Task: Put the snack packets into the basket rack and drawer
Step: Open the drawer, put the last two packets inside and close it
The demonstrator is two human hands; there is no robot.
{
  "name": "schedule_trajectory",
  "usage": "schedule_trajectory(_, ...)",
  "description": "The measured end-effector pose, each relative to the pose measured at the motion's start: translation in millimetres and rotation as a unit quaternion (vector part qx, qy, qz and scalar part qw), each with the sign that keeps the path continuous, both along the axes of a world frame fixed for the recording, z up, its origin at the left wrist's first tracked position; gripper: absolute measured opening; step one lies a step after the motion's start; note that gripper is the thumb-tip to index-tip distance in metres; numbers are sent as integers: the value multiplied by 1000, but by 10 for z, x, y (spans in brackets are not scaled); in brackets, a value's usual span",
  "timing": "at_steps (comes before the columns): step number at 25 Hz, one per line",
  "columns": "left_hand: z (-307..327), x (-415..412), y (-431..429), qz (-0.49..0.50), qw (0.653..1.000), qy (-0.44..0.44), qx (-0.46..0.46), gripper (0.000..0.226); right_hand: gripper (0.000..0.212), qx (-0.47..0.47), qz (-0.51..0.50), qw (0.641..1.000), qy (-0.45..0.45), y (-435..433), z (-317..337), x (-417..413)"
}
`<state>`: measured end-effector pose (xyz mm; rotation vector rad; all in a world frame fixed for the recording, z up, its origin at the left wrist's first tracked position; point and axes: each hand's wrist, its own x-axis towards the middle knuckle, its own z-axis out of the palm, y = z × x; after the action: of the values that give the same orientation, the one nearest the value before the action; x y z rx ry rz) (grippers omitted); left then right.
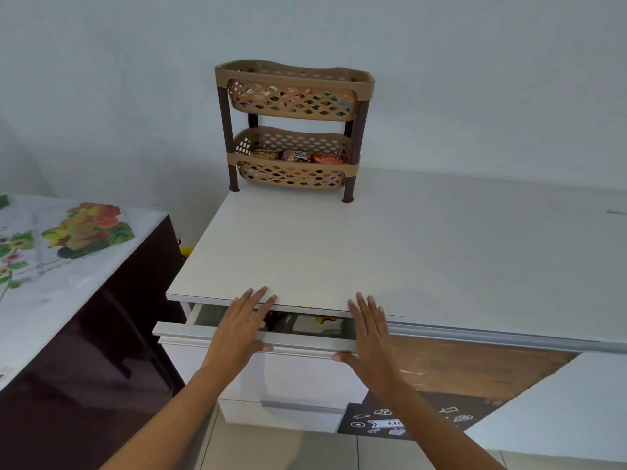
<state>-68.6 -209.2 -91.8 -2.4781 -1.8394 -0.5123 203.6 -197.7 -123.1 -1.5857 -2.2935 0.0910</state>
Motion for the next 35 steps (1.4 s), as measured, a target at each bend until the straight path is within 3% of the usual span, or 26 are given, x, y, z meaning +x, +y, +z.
schedule_trajectory(5, -101, -22, 103, 41, 999, -28, -18, 82, 84, -11, 30, 999, 16, 177, -7, 38)
schedule_trajectory(14, -97, -3, 307, 49, 997, -24, 54, 57, 63, 111, -34, 990, 79, 244, -179, -29)
schedule_trajectory(20, -83, 0, 366, 63, 995, -13, 78, 46, 60, 143, -55, 988, 28, 318, -215, -89)
schedule_trajectory(35, -173, 97, 435, 122, 987, 24, 103, 37, 46, 173, -56, 983, -4, 428, -240, -105)
